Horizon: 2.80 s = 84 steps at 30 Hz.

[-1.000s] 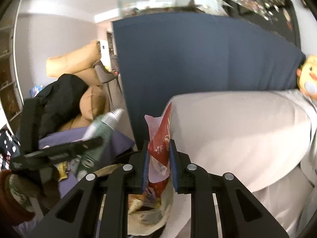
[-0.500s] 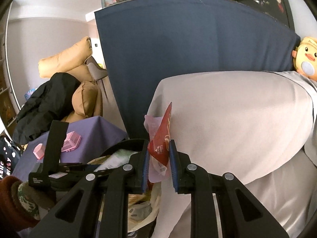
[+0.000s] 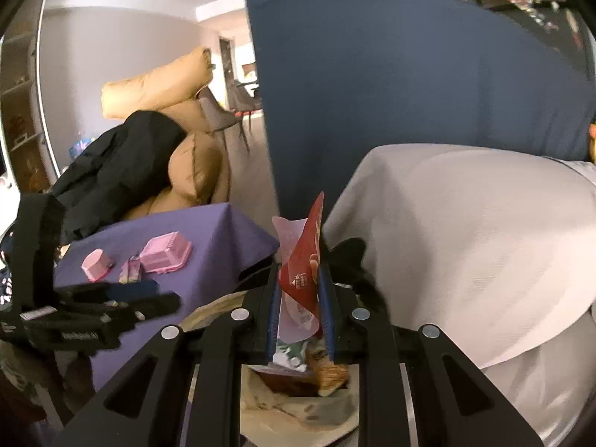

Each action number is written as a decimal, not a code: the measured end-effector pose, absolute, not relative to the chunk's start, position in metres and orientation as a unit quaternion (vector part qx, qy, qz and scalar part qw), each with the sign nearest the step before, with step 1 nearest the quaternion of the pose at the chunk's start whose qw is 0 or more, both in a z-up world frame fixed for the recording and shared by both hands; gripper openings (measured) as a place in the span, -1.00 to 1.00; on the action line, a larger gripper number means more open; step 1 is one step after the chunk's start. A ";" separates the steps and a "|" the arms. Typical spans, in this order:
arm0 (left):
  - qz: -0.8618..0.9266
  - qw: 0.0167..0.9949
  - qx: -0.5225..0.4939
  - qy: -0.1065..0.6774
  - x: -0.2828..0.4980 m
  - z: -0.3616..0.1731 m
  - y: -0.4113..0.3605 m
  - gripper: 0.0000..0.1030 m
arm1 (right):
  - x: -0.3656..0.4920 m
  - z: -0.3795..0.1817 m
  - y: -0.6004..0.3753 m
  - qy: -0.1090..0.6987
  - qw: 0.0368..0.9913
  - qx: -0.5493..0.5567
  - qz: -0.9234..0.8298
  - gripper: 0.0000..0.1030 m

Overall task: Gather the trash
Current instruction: 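Lower the clear wrapper into the trash bag and open the right tool, then move the left tool to the pink-and-yellow snack packet and grasp it, then regrasp the pink-and-yellow packet with the left tool while the right tool grasps the pink strip packet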

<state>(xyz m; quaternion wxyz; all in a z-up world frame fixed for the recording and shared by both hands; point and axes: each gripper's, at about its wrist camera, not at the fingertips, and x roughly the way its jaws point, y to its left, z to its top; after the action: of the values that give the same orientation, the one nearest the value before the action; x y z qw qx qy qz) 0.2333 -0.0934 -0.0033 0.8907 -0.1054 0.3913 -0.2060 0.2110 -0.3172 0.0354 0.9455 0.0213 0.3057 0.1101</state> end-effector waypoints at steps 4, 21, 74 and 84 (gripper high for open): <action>-0.181 0.896 -0.120 0.388 0.221 0.000 -0.062 0.36 | 0.232 0.020 -0.305 0.347 0.928 0.033 0.135 -0.62; -0.105 0.904 -0.173 0.376 0.179 -0.011 0.046 0.36 | 0.257 -0.084 -0.300 0.489 0.868 0.009 0.088 -0.51; -0.065 0.877 -0.149 0.452 0.244 -0.063 0.015 -0.23 | 0.210 0.009 -0.252 0.384 0.910 -0.027 0.152 0.37; -0.076 0.888 -0.143 0.430 0.193 -0.040 0.063 -0.60 | 0.225 -0.017 -0.176 0.407 0.888 -0.055 0.207 0.37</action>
<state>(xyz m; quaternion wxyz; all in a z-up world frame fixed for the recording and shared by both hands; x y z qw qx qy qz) 0.1925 0.0633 -0.0395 0.8885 -0.1426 0.4295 -0.0762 0.2254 -0.1764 -0.0165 0.8878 -0.0550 0.4071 0.2074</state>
